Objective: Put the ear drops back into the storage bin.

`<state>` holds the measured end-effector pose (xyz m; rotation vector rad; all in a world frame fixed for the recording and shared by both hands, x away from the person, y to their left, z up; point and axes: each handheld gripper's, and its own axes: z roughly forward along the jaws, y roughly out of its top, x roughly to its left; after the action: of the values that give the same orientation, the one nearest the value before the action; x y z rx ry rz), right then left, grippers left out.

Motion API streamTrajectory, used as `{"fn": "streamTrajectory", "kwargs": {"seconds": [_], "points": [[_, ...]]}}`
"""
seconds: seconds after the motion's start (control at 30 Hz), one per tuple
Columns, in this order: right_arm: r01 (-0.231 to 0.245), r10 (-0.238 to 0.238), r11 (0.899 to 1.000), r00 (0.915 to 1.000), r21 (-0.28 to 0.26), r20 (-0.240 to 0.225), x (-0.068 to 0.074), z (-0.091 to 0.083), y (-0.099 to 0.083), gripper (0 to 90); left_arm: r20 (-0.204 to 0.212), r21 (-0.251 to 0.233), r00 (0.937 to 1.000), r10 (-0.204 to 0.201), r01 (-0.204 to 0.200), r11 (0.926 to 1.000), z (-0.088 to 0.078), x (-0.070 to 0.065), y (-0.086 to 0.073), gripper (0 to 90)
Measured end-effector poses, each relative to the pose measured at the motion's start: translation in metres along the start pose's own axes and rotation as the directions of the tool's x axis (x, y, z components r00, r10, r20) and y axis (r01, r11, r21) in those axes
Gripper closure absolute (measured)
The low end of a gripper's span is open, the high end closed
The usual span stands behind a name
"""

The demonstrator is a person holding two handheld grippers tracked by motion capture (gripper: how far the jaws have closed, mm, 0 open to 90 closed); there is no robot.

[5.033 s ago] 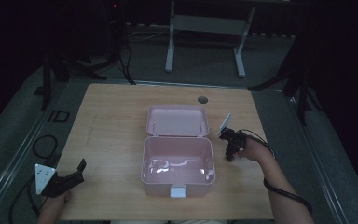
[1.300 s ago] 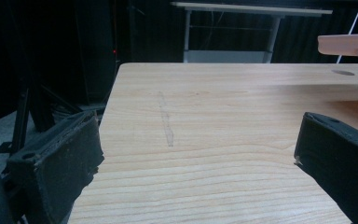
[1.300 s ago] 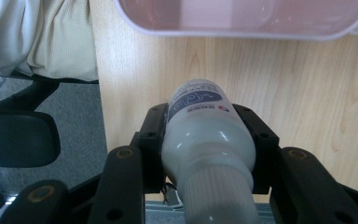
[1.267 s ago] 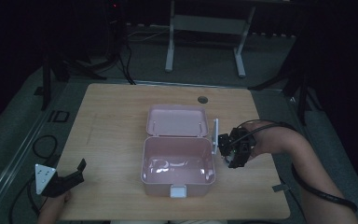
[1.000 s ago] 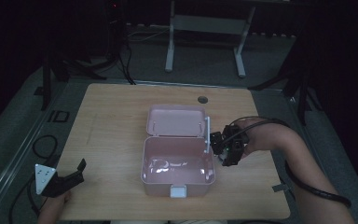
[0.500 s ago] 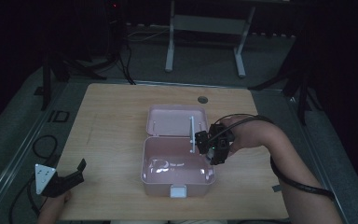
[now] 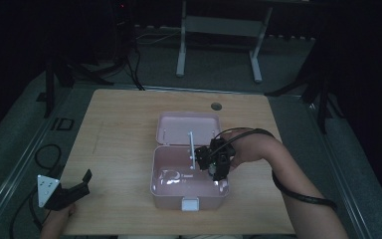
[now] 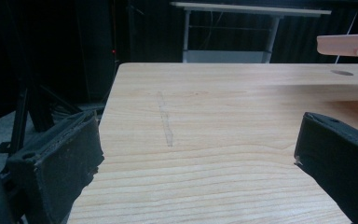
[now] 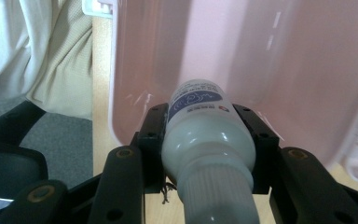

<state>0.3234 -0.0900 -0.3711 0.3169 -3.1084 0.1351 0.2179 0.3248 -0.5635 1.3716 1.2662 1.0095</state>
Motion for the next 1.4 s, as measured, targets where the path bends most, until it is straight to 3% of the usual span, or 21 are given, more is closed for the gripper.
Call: {"fn": "streamTrajectory", "kwargs": {"seconds": [0.6,1.17,1.4], "points": [[-0.030,0.030,0.999,0.9994,0.019,-0.015,-0.016,0.061,0.001,59.5,-0.002,0.000,1.0000,-0.001,0.001,1.0000,0.000,0.000,0.000,0.9],[-0.015,0.017,0.998,0.9994,0.068,-0.031,-0.018,0.093,0.010,59.5,-0.001,-0.001,1.0000,-0.001,0.001,1.0000,0.000,0.000,0.000,1.0],[-0.045,0.048,0.996,0.9980,0.074,-0.042,-0.021,0.106,0.013,59.5,-0.001,-0.001,1.0000,0.001,-0.001,1.0000,0.000,0.000,0.000,1.0]]}}
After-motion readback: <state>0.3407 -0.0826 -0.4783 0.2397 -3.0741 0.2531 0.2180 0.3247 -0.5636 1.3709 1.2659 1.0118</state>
